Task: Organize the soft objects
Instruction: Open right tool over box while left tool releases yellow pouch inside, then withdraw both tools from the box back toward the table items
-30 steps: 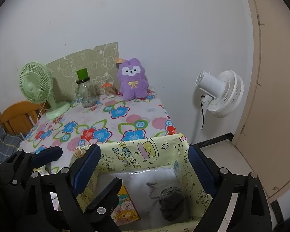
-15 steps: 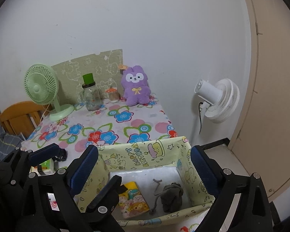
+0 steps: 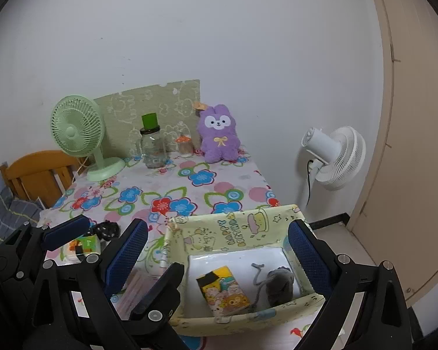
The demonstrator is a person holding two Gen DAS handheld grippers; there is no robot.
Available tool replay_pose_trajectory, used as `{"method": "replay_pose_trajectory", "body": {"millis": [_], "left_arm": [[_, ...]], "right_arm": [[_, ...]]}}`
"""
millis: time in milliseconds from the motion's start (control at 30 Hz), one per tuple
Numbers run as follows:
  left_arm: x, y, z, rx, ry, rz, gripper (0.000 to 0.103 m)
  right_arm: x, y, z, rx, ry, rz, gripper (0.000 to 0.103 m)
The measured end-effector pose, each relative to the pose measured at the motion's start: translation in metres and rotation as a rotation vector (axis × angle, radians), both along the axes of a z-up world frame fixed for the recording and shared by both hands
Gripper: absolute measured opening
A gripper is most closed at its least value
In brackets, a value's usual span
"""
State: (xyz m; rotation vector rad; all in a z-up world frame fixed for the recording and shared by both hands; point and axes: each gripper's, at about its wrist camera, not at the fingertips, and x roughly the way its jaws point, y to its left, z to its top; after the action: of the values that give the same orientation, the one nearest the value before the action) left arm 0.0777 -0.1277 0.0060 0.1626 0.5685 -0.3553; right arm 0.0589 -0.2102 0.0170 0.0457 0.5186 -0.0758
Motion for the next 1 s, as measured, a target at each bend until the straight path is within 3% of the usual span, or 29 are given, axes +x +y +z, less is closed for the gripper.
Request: {"method": "replay_pose_trajectory", "body": {"millis": [633,1000], "left_arm": [[-0.015,0.061,0.002,0.009,-0.033,0.072,0.103],[-0.011,0.094,-0.012,-0.006,-0.012,0.113,0.103]], "right_arm": [[-0.011,0.062,0.002,-0.018,-0.042,0.062,0.098],[-0.006,0.091,-0.01,-0.012,-0.015,0.101,0.098]]}}
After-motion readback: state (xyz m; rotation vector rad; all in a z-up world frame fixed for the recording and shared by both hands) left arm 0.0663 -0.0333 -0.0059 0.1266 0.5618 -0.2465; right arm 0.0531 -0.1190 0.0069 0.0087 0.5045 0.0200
